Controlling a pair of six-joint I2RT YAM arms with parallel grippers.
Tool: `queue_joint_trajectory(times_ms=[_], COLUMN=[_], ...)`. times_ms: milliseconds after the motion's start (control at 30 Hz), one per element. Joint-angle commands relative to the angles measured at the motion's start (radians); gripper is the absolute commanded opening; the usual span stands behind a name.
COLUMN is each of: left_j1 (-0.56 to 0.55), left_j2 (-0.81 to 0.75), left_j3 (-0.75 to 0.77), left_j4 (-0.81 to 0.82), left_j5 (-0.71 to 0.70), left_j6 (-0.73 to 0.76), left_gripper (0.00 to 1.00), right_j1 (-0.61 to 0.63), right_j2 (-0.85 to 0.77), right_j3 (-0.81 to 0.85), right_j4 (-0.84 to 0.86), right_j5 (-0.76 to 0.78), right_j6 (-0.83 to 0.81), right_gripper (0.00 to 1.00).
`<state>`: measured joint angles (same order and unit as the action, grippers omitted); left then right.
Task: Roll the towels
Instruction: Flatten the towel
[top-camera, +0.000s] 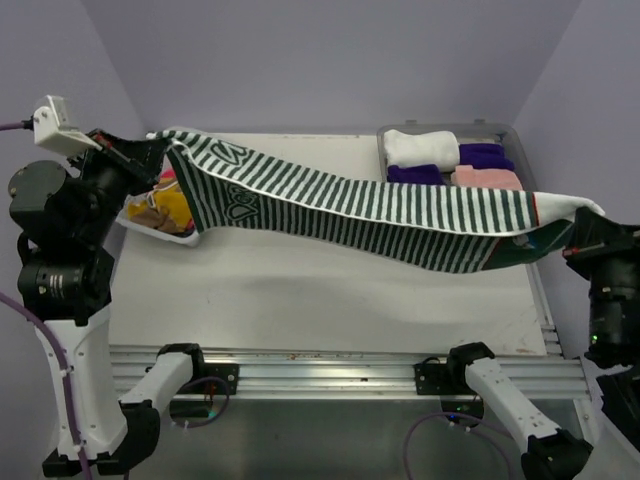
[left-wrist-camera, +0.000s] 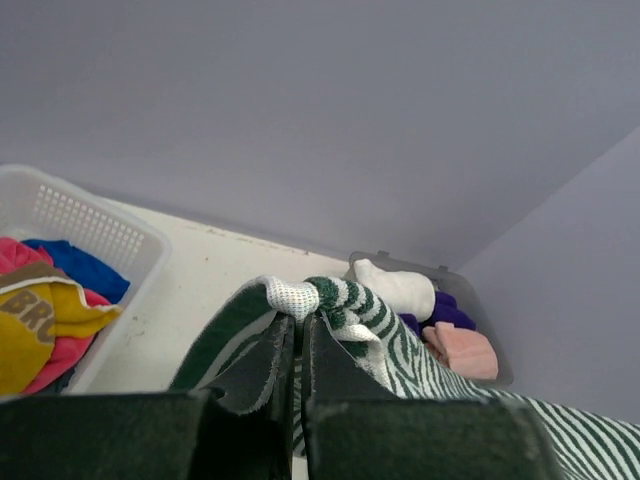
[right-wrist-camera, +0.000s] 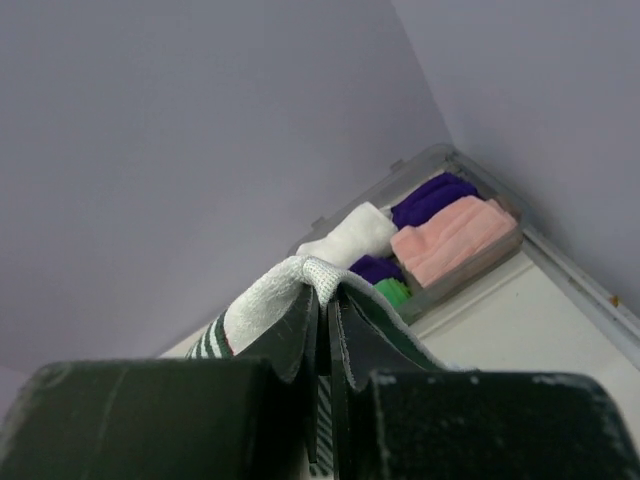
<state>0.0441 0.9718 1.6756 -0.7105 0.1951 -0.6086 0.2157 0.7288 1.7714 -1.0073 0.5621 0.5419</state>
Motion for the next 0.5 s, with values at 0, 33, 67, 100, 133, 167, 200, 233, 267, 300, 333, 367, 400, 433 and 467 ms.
queue_joint_trajectory(times_ms=[0, 33, 67, 100, 133, 167, 200, 233, 267, 300, 333, 367, 400, 433, 467], left_j1=[0.008, 0.008, 0.007, 0.008, 0.008, 0.007, 0.005, 0.007, 0.007, 0.007, 0.005, 0.007, 0.007, 0.007, 0.007], left_j2=[-0.076, -0.106, -0.12, -0.143, -0.154, -0.163, -0.179, -0.188, -0.196, -0.205, -0.206, -0.211, -0.212, -0.212, -0.206], left_j3=[0.05, 0.056, 0.062, 0.07, 0.073, 0.075, 0.07, 0.061, 0.049, 0.011, -0.016, -0.045, -0.119, -0.161, -0.198], left_j4=[0.062, 0.054, 0.045, 0.031, 0.028, 0.02, 0.011, 0.008, 0.008, 0.006, 0.006, 0.011, 0.014, 0.029, 0.031], left_j5=[-0.016, -0.031, -0.055, -0.065, -0.074, -0.086, -0.092, -0.097, -0.1, -0.102, -0.1, -0.097, -0.098, -0.1, -0.103], left_j6=[0.009, 0.01, 0.012, 0.013, 0.015, 0.015, 0.017, 0.018, 0.018, 0.018, 0.018, 0.018, 0.018, 0.018, 0.018], left_gripper=[0.0, 0.0, 0.0, 0.0, 0.0, 0.0, 0.0, 0.0, 0.0, 0.0, 0.0, 0.0, 0.0, 0.0, 0.0], right_j1=[0.001, 0.001, 0.001, 0.002, 0.005, 0.007, 0.013, 0.014, 0.016, 0.017, 0.02, 0.024, 0.027, 0.027, 0.025], right_j2=[-0.025, -0.031, -0.035, -0.04, -0.049, -0.054, -0.058, -0.061, -0.074, -0.08, -0.086, -0.095, -0.1, -0.104, -0.108], right_j3=[0.094, 0.112, 0.141, 0.152, 0.166, 0.168, 0.165, 0.151, 0.136, 0.114, 0.09, 0.032, -0.007, -0.053, -0.147], right_j4=[-0.066, -0.094, -0.106, -0.117, -0.138, -0.148, -0.158, -0.177, -0.185, -0.189, -0.192, -0.194, -0.191, -0.168, -0.157], right_j5=[0.097, 0.105, 0.111, 0.125, 0.133, 0.136, 0.143, 0.145, 0.15, 0.159, 0.171, 0.177, 0.177, 0.179, 0.177], right_j6=[-0.077, -0.082, -0.089, -0.092, -0.094, -0.097, -0.094, -0.094, -0.088, -0.083, -0.077, -0.063, -0.057, -0.053, -0.037], right_gripper=[0.0, 0.0, 0.0, 0.0, 0.0, 0.0, 0.0, 0.0, 0.0, 0.0, 0.0, 0.0, 0.0, 0.0, 0.0])
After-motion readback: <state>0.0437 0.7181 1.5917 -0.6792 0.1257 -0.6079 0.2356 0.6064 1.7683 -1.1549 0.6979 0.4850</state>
